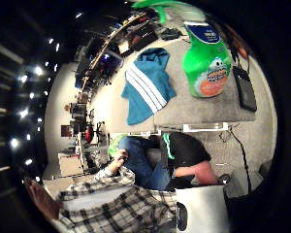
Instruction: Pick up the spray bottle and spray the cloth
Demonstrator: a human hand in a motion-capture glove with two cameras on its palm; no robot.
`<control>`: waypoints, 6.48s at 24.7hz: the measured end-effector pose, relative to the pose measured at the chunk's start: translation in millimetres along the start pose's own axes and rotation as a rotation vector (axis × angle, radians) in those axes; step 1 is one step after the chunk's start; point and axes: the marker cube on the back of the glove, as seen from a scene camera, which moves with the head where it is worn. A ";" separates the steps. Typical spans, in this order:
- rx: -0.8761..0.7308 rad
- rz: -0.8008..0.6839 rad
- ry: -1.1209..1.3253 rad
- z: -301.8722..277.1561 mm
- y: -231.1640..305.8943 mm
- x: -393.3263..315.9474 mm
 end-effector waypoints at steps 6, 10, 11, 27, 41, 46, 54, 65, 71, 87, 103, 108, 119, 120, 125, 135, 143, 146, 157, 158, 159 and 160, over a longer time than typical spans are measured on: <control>0.008 0.111 -0.085 6.0 -41.4 31.9; 0.069 0.134 -0.148 12.4 -61.1 44.5; 0.082 0.136 -0.162 14.1 -65.4 46.4; 0.265 0.131 -0.568 39.7 -110.5 47.3; 0.487 0.126 -0.907 52.5 -149.6 33.4; 0.575 0.144 -0.928 51.1 -160.2 32.0; 0.708 0.206 -0.852 48.6 -173.8 28.8; 0.791 0.306 -0.814 50.9 -170.9 27.8; 0.827 0.350 -0.826 40.3 -174.3 27.0; 0.952 0.134 -0.634 -101.8 -204.2 -29.1; 0.905 0.043 -0.448 -102.5 -261.4 -80.5; 0.822 -0.003 -0.343 -92.3 -278.8 -104.4; 0.596 -0.094 -0.046 -44.6 -305.2 -140.1; 0.572 -0.105 0.000 -37.7 -306.4 -144.6; 0.444 -0.178 0.229 -3.9 -312.4 -156.7; 0.349 -0.289 0.407 20.6 -312.7 -167.4; 0.327 -0.288 0.446 28.5 -314.8 -176.7; 0.323 -0.295 0.476 30.5 -315.5 -178.9; 0.338 -0.307 0.448 27.2 -314.0 -180.5; 0.346 -0.298 0.413 24.7 -313.8 -180.1; 0.354 -0.287 0.366 21.6 -313.4 -179.9; 0.364 -0.272 0.308 17.9 -313.0 -179.5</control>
